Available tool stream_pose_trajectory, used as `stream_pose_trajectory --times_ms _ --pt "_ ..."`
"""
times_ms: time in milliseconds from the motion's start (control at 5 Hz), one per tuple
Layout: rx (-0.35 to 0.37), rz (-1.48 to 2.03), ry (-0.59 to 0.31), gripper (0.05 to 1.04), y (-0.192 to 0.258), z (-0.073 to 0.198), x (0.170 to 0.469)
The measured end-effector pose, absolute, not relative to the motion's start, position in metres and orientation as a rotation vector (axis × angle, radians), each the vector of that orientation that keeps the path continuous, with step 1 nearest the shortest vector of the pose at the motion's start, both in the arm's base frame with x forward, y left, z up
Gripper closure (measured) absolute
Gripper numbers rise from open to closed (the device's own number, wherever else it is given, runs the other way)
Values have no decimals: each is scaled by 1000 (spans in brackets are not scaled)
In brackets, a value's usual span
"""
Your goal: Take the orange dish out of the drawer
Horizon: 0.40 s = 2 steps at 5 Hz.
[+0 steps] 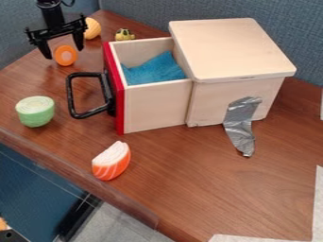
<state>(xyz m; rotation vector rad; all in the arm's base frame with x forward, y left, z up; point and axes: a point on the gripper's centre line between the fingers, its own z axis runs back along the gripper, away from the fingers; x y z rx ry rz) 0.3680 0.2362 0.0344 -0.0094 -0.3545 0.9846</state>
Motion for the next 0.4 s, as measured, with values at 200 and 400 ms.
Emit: stream_pose_trajectory --times_ms 200,400 --pt "-23 993 -348 83 233 48 366" --pt "-42 993 -341 83 228 69 363"
